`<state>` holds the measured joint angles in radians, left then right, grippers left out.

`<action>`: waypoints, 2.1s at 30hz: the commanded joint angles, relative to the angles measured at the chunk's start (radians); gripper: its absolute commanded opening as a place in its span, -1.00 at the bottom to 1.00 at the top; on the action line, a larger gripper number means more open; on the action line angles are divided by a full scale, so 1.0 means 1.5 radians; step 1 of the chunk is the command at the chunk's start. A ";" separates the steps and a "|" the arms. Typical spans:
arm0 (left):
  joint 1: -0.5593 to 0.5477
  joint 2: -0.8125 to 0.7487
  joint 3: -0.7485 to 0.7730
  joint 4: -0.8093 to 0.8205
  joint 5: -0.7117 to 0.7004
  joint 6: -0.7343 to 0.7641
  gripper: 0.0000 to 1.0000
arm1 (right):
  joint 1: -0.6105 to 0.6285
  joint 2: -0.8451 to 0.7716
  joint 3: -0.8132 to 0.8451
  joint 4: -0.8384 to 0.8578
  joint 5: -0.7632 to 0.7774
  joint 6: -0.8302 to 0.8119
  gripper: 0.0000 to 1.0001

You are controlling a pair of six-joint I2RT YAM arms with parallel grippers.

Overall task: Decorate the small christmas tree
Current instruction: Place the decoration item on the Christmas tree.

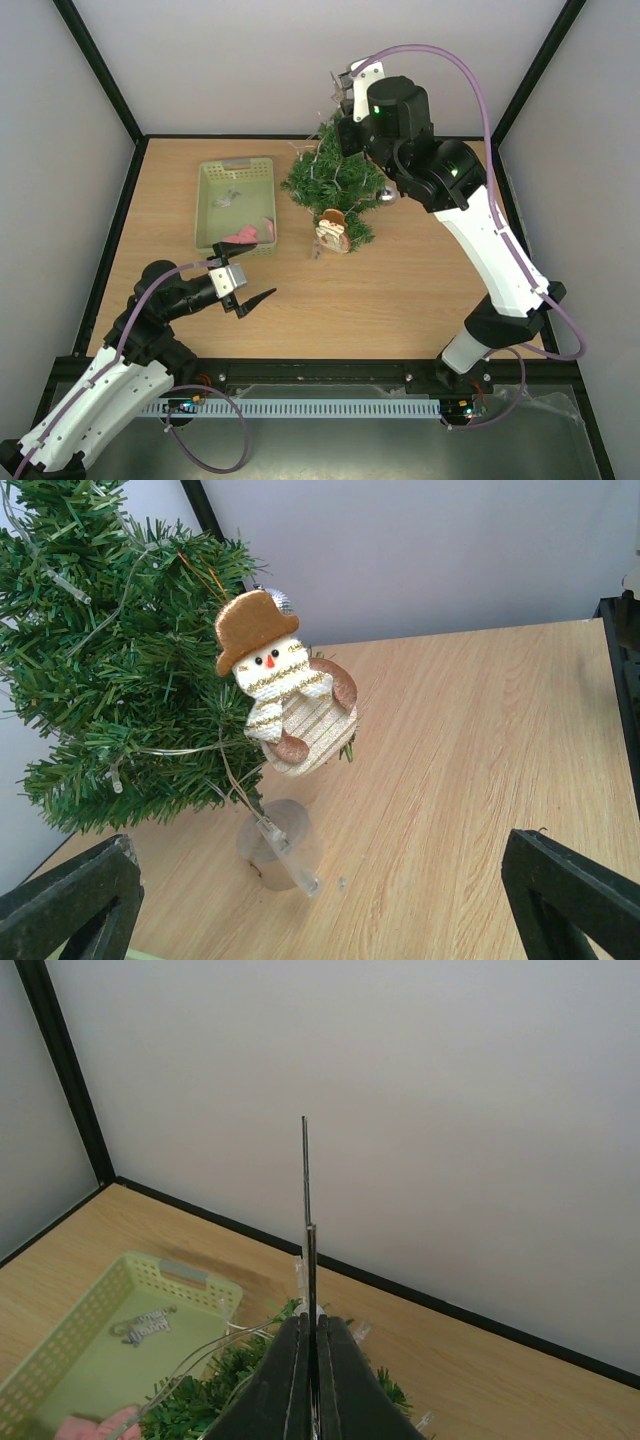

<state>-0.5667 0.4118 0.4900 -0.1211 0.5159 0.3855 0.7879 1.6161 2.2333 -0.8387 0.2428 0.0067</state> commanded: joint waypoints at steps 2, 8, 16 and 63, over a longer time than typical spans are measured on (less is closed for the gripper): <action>-0.001 -0.005 -0.008 0.006 0.010 0.009 0.99 | -0.003 0.018 0.047 -0.050 0.016 -0.008 -0.97; -0.001 -0.003 -0.007 0.007 0.012 0.010 0.99 | -0.003 0.018 0.072 -0.043 0.026 -0.019 -0.97; -0.001 -0.004 -0.006 0.006 0.012 0.011 0.99 | -0.013 0.031 0.078 -0.060 0.012 -0.020 -0.97; -0.001 -0.005 -0.008 0.003 0.018 0.011 0.99 | -0.026 0.014 0.089 -0.099 -0.055 -0.001 -0.97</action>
<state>-0.5667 0.4118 0.4889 -0.1226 0.5243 0.3935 0.7528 1.6489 2.3459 -0.9424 0.1604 0.0013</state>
